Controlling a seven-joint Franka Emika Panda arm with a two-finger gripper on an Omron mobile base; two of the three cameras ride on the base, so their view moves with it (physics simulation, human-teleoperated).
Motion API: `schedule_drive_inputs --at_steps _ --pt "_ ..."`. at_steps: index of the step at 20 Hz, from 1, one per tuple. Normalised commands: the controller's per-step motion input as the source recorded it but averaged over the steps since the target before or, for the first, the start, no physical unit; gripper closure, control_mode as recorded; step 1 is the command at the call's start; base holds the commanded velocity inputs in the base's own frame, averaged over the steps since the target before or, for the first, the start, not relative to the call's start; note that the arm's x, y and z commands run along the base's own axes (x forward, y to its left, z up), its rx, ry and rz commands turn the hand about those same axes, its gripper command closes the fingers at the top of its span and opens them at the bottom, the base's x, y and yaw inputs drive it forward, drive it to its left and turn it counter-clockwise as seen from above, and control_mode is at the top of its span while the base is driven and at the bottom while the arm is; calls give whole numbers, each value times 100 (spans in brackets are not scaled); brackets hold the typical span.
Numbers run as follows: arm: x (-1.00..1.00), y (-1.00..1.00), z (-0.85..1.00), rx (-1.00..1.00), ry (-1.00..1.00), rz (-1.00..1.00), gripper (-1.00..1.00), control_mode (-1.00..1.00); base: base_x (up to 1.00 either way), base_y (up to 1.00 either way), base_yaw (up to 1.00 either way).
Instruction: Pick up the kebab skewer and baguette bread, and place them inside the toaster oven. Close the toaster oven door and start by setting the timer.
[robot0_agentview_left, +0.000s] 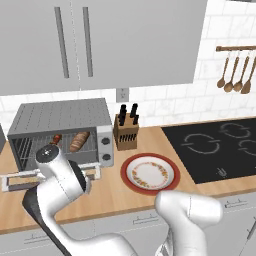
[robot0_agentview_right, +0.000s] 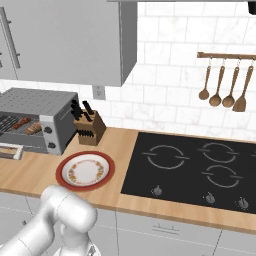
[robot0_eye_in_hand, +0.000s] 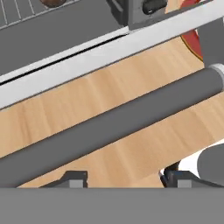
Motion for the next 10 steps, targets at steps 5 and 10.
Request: schedule_drive_inputs --at_steps 5,10 --pt "90 -27 0 24 -30 3 -100 -100 0 0 0" --pt "85 -28 0 23 -26 3 -100 -100 0 0 0"
